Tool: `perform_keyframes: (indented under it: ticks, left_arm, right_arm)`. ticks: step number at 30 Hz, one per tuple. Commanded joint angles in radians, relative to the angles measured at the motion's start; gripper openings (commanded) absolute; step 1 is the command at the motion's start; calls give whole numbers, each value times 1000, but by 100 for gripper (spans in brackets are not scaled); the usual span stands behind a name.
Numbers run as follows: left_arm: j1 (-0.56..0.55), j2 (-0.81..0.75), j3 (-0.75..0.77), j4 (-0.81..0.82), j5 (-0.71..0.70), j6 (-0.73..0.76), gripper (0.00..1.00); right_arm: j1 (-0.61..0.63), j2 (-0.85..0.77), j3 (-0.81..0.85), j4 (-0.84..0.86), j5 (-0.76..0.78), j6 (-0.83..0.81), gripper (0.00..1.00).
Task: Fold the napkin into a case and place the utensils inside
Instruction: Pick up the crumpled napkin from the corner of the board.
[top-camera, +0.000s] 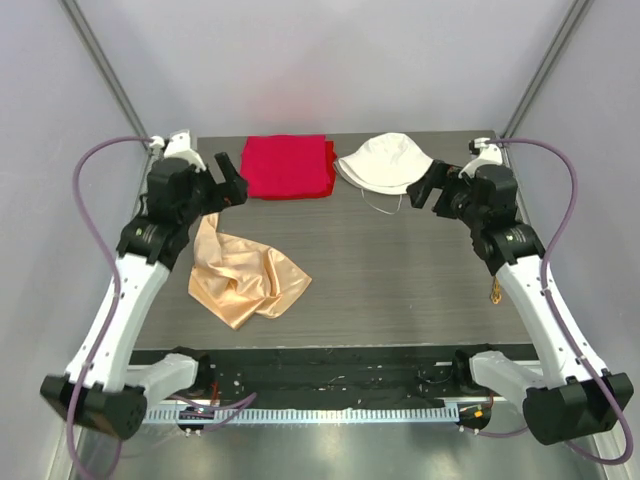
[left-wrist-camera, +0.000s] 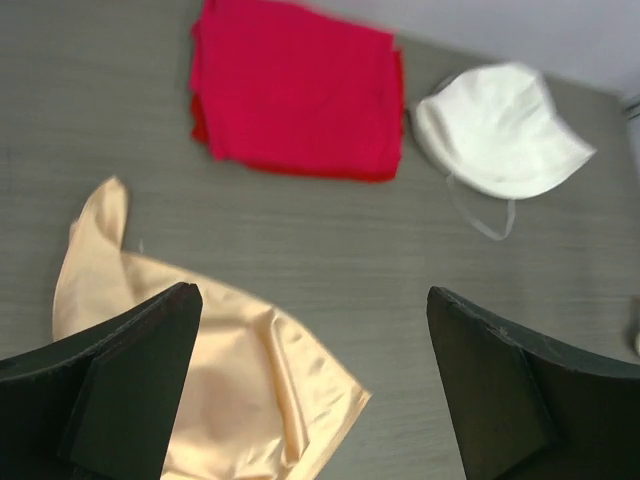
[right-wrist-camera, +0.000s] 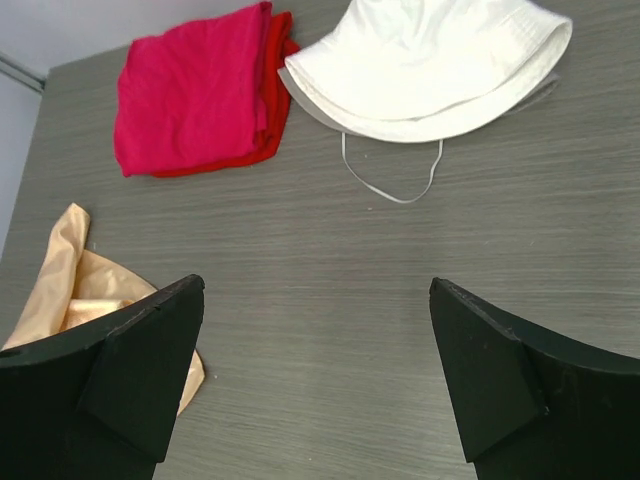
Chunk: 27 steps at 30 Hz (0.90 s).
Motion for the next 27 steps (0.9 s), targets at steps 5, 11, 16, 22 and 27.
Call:
perform_keyframes:
  ticks: [5,11,16,22,27]
  left_arm:
    - [294,464,185,-262,114,-9,93]
    - [330,723,368,-227,110,136,85]
    - [344,854,399,-185,87,258,84]
    - [374,961,434,-167,72,259,77]
    - [374,974,405,-117,72,282,73]
  right_arm:
    - [106,329,14,72,-224,48,100]
    - [354,586,86,228,-241,161,100]
    - [497,734,121,352,-250,270,98]
    - [566,877,127,432,-224,335,87]
    - [594,871,75,422,-123,303,66]
